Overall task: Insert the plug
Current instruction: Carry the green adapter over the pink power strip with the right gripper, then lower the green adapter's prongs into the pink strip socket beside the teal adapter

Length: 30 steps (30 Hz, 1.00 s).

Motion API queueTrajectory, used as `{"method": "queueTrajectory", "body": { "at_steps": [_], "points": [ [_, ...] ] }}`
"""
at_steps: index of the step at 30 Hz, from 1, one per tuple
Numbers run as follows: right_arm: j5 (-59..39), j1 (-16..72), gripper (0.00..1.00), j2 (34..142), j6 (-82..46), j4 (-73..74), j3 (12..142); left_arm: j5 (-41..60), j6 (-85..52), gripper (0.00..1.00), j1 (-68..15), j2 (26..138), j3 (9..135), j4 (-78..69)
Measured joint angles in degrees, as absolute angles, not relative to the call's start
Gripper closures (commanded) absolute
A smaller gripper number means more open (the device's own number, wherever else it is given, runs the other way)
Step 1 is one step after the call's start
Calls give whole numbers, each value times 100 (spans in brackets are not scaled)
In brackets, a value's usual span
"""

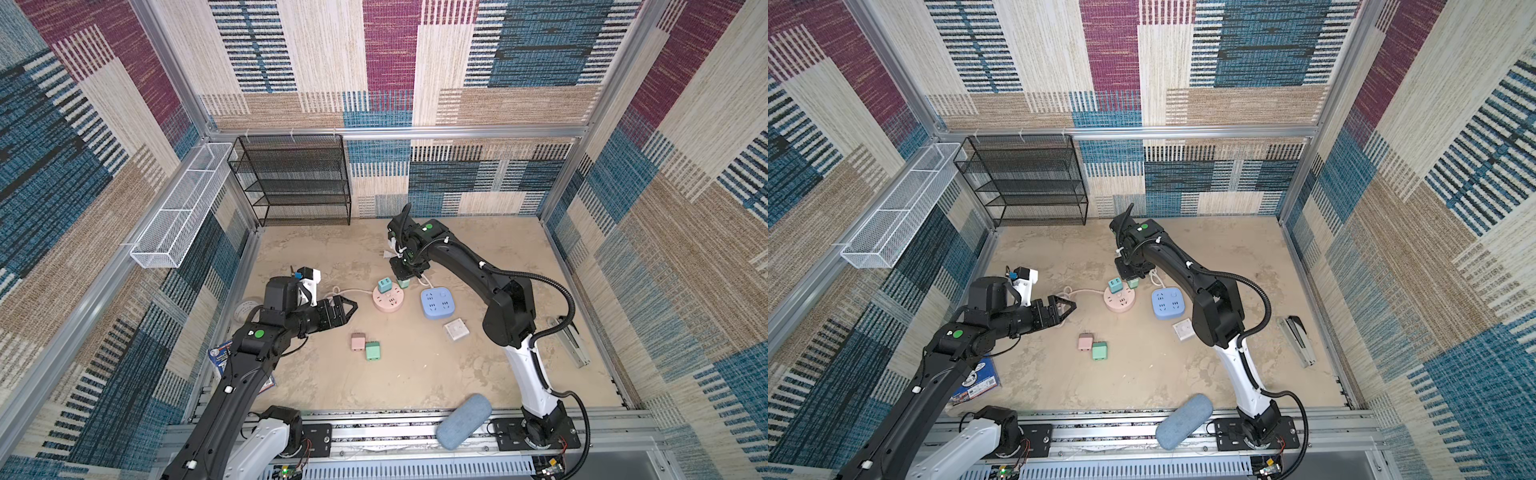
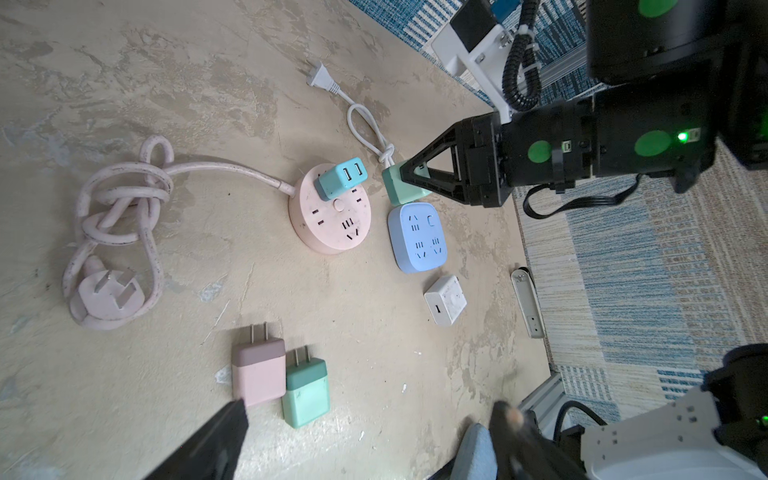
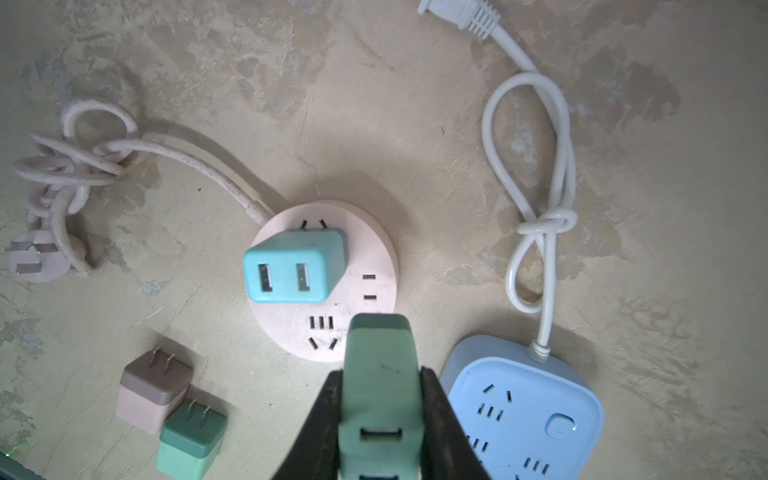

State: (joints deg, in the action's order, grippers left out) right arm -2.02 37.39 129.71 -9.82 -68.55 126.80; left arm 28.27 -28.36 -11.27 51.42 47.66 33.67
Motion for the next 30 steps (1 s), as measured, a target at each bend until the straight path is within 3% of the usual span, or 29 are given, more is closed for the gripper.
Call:
{"method": "queueTrajectory", "body": {
  "at_steps": [30],
  "points": [
    [-392, 3743, 100, 12831, -915, -6287, 12167, 2961, -3157, 6, -1138, 5175, 4254, 3006]
  ]
}}
